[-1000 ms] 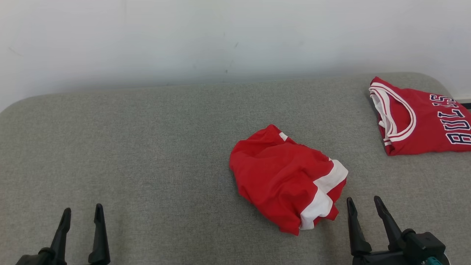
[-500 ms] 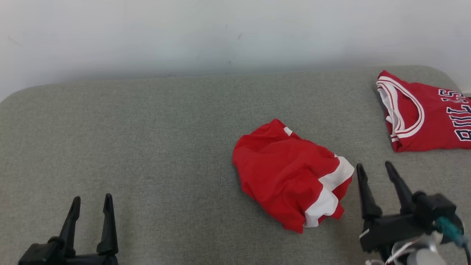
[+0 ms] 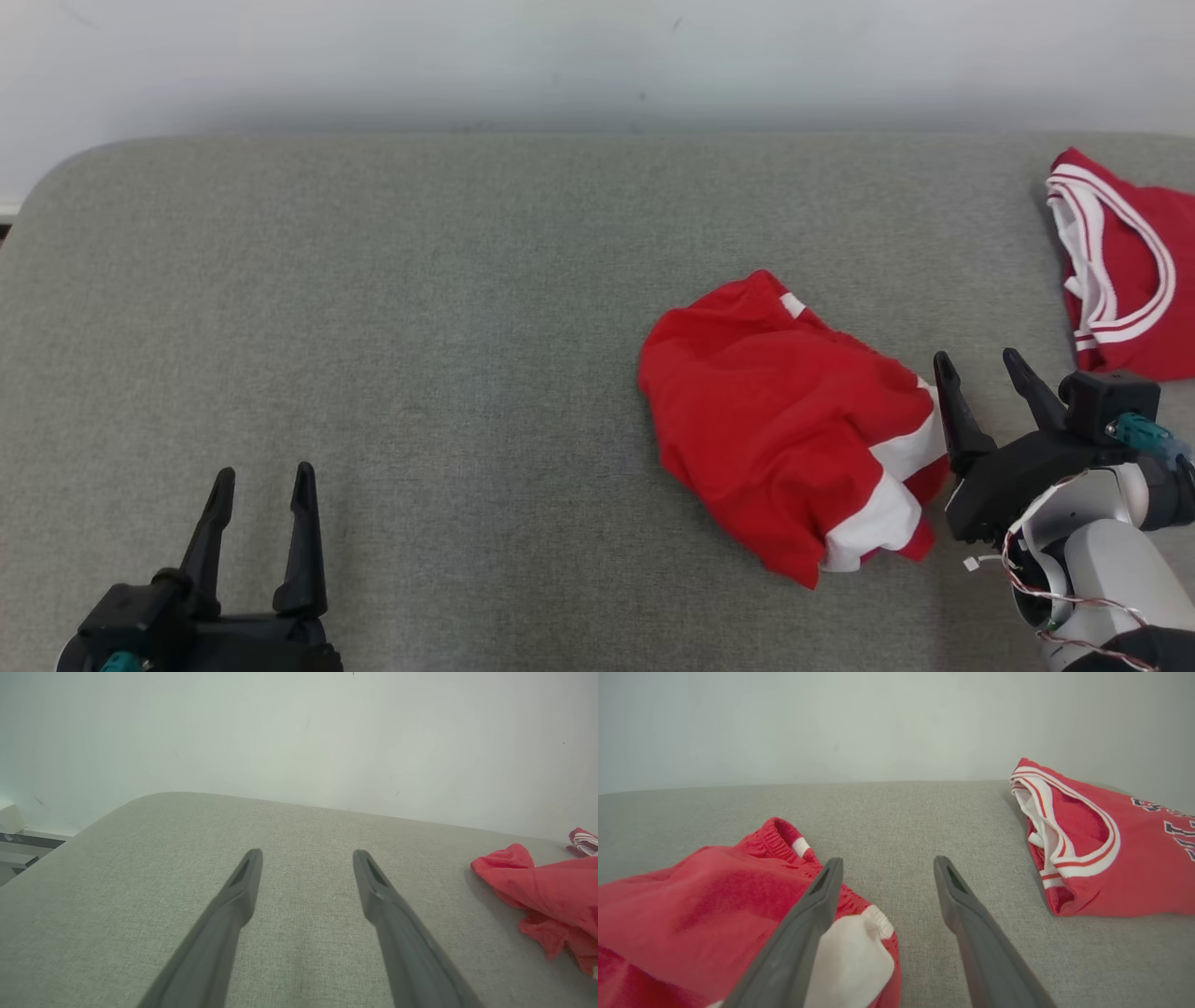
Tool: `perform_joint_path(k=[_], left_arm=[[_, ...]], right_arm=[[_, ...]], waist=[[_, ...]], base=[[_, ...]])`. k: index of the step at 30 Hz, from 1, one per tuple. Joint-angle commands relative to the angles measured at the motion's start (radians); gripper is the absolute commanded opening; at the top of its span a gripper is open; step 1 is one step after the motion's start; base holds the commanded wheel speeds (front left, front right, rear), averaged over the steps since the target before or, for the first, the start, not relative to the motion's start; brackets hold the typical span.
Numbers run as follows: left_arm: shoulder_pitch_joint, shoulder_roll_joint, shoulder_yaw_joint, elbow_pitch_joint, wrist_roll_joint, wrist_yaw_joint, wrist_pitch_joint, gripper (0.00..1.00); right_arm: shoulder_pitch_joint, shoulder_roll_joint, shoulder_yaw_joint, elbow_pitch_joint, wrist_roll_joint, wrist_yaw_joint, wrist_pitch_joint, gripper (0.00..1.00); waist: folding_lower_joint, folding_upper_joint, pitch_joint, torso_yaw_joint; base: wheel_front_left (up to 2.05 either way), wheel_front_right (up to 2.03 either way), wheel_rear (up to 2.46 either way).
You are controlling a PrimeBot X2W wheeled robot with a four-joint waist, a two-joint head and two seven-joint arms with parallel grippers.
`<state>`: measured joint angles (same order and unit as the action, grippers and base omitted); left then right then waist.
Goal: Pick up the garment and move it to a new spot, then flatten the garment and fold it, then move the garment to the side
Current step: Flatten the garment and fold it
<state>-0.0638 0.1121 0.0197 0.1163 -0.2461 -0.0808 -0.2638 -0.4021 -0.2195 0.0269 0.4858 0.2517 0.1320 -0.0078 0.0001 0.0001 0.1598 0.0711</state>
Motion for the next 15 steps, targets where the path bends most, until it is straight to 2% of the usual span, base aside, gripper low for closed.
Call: perform_joint_path(k=[1, 11, 12, 13, 14, 15], left_arm=[[-0.014, -0.003, 0.003, 0.003, 0.005, -0.006, 0.000, 1.00], [-0.031, -0.021, 0.016, 0.030, 0.023, -0.023, 0.000, 1.00], [-0.031, -0.021, 0.018, 0.032, 0.025, -0.023, 0.000, 1.00], [-0.030, -0.022, 0.019, 0.035, 0.027, -0.024, 0.000, 1.00], [-0.031, -0.024, 0.019, 0.037, 0.029, -0.025, 0.000, 1.00], [-0.030, -0.025, 0.019, 0.038, 0.031, -0.027, 0.000, 1.00]], right_arm=[[-0.012, -0.006, 0.003, 0.015, 0.008, -0.003, 0.003, 1.00], [-0.025, 0.025, 0.051, 0.223, 0.050, -0.003, -0.014, 1.00], [-0.023, 0.028, 0.057, 0.236, 0.058, -0.003, -0.021, 0.55], [-0.020, 0.031, 0.065, 0.250, 0.064, -0.003, -0.027, 0.34], [-0.020, 0.033, 0.071, 0.261, 0.067, -0.003, -0.033, 0.00], [-0.023, 0.037, 0.076, 0.269, 0.075, -0.003, -0.042, 0.00]], waist=[[-0.0001, -0.0001, 0.020, 0.019], [-0.0001, -0.0001, 0.024, 0.030], [-0.0001, -0.0001, 0.021, 0.028], [-0.0001, -0.0001, 0.018, 0.026], [-0.0001, -0.0001, 0.015, 0.024], [-0.0001, -0.0001, 0.011, 0.022]], base=[[0.00, 0.00, 0.00], [0.00, 0.00, 0.00], [0.00, 0.00, 0.00], [0.00, 0.00, 0.00], [0.00, 0.00, 0.00], [0.00, 0.00, 0.00]])
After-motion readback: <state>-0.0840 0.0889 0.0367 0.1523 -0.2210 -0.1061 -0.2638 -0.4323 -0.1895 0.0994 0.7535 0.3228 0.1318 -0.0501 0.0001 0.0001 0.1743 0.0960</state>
